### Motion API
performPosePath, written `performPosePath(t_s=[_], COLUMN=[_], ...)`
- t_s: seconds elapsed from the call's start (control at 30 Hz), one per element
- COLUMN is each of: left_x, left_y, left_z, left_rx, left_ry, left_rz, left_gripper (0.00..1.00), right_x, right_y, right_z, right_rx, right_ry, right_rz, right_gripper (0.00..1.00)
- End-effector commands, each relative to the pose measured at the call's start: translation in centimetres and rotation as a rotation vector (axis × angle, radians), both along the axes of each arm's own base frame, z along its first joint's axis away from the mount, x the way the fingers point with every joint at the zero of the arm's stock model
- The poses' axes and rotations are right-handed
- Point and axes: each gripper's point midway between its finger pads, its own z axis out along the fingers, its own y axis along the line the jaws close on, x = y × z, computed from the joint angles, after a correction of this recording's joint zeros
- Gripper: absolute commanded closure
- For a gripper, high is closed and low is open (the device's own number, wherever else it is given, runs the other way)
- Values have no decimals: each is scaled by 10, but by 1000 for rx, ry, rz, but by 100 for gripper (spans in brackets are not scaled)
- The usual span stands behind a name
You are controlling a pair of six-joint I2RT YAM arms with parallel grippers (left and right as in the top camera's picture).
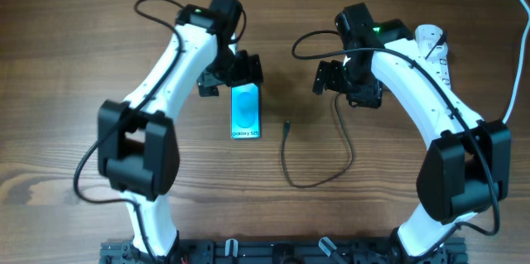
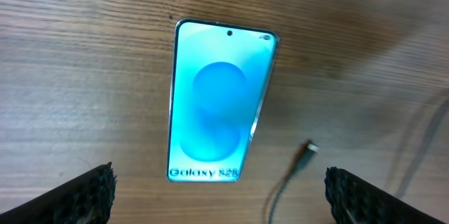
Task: Plug charger to phone and switch on socket
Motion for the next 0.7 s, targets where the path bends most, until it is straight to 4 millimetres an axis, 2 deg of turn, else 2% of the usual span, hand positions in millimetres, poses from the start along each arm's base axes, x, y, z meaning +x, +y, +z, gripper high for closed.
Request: performPosePath(t_s=[0.0,0.17,0.43,0.67], left_x=[-2,-9,-21,-21], left_y=[3,-3,-4,-5], left_z=[-25,-41,-63,-79], left_rx=[99,121,129,122], left_ry=[23,55,78,58], left_rz=[-53,-133,-148,-136], left_gripper=[0,0,0,0], right_x=[-2,-3,-2,-1], right_y=[-1,-1,-2,-2], right_z=[-8,-8,-8,-8], right_rx=[-22,-23,-26,-24], right_ry=[20,21,20,16], right_rz=[42,43,42,42], right_gripper=[0,0,0,0])
